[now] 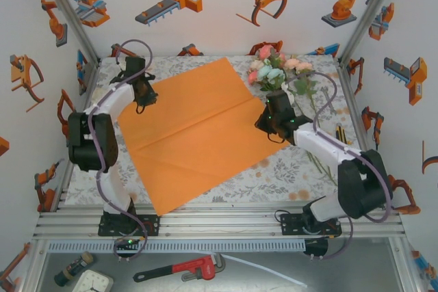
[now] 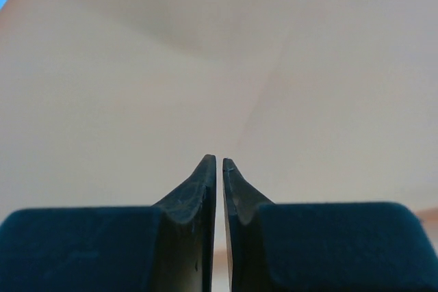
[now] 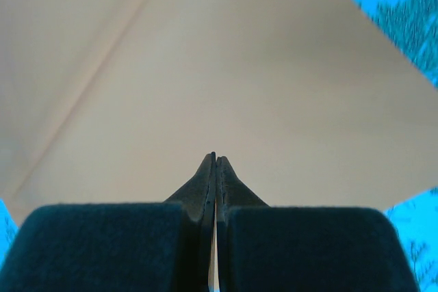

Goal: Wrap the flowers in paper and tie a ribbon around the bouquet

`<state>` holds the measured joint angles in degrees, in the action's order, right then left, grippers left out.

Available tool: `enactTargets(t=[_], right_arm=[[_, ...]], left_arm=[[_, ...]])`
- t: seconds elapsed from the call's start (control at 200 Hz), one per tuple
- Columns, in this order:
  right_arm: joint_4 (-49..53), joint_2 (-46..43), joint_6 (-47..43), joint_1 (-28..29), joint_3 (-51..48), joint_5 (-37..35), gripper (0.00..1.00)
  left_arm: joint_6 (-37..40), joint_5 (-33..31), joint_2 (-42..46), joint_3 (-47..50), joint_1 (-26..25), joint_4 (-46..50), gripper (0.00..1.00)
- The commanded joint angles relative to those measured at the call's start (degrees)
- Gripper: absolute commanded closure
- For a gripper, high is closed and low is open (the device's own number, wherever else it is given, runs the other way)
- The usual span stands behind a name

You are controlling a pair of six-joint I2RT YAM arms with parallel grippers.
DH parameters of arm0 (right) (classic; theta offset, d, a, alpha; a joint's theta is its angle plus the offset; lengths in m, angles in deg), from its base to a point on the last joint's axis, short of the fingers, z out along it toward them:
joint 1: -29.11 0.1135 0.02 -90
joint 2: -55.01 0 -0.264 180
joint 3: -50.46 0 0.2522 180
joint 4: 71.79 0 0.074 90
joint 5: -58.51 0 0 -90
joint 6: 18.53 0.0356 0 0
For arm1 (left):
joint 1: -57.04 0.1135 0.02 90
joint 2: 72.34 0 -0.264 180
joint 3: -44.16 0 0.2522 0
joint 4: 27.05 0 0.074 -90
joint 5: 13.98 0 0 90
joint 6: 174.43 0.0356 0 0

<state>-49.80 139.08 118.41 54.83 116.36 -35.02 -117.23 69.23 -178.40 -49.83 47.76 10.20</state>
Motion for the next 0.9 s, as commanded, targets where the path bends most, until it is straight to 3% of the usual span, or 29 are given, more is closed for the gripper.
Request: enactTargets(t=[0.0,0.15,0.275,0.541,0.641,0.811,0.896], right_arm=[[1.37,6.63,1.46,0.3,0.97,0.41,1.0],[-1.04,14.03,2.24,-0.3,2.38,-1.36,1.0],[0.2,17.44,1.44,-3.23,3.52,-1.85,1.0],[8.39,22.66,-9.72,-10.43,11.69,-3.36,1.0],[11.06,20.52,-13.74,-11.06,15.01,-1.48,1.0],[15.89,14.76,-14.69,-9.44,22.19,12.01,0.91],[15.59,14.87,-13.73,-6.43,24.81,11.02,0.89]], left_arm=[[-1.74,0.12,2.11,6.57,-1.39,0.51,0.83],[-2.82,0.05,1.98,12.7,-2.57,-0.32,0.83],[-3.41,5.33,1.82,16.82,-4.65,-2.41,0.83],[-14.75,11.04,3.98,25.58,-12.15,-8.0,0.84],[-15.88,9.59,5.74,25.38,-13.17,-7.53,0.82],[-11.01,1.37,9.53,19.32,-13.02,-2.62,0.71],[-8.44,-1.29,8.53,14.72,-12.16,-1.53,0.7]])
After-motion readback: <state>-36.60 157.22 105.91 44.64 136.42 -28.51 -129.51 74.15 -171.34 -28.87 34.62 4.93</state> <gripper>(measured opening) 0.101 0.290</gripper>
